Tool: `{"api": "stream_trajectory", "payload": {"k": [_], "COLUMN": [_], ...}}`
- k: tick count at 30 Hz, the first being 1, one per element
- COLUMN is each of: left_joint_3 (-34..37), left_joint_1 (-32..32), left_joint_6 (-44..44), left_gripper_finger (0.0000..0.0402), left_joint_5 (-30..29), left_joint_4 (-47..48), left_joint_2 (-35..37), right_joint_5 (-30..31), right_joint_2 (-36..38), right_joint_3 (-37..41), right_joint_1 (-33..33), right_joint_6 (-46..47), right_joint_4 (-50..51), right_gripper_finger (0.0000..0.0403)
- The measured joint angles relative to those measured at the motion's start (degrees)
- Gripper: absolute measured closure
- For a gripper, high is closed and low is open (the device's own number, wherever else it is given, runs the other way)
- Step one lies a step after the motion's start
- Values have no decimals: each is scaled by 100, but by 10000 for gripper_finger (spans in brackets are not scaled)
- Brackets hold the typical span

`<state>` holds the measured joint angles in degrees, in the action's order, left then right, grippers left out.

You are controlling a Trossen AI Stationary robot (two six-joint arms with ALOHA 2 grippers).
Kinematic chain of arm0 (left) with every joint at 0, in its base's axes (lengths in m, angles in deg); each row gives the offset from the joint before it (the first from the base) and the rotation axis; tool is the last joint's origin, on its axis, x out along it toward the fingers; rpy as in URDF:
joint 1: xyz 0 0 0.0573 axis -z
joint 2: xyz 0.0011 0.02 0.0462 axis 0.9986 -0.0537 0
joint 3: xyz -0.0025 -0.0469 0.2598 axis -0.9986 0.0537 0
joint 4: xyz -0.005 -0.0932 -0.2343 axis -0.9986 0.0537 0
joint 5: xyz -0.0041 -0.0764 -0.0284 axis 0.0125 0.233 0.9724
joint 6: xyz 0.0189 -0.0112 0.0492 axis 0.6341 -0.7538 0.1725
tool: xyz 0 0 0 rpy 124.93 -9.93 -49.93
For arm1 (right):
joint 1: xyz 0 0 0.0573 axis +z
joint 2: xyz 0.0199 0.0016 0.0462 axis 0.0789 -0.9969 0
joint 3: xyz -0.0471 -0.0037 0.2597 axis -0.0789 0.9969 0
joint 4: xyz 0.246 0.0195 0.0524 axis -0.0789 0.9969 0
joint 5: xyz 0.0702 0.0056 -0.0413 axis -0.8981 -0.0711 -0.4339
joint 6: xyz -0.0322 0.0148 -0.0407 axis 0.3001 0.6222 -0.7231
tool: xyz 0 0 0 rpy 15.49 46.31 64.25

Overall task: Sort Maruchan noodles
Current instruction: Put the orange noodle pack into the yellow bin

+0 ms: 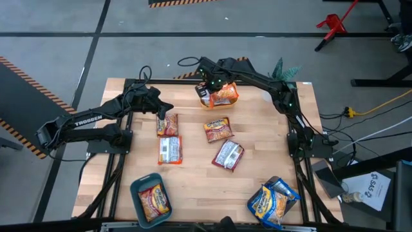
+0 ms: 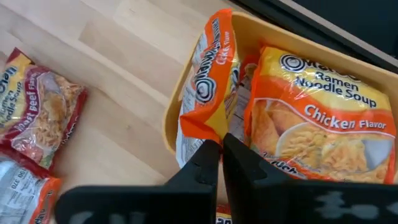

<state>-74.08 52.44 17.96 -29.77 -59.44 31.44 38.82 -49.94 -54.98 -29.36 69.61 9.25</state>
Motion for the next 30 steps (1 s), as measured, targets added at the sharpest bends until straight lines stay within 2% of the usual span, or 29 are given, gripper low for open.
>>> {"api": "stream_trajectory", "payload": {"k": [9,14,30], "left_joint_3": [0,0,-7], "left_joint_1": [-2,0,-1], "left_joint_6": [7,6,2], "left_gripper_finger": [359,359,359], "left_joint_5": [-111,-114,-306], "left_joint_4": [0,0,346], "left_joint_2": [0,0,-2], "right_joint_5": [-83,124,-1], "right_joint_2": [0,-29,-265], "right_joint_3": [0,0,-1], "right_joint_1": [-68,-161,-677], "right_joint_6": [-142,-418,-895], "right_joint_4": [-605,-1170,-1445], "right_gripper_finger": [305,274,265]}}
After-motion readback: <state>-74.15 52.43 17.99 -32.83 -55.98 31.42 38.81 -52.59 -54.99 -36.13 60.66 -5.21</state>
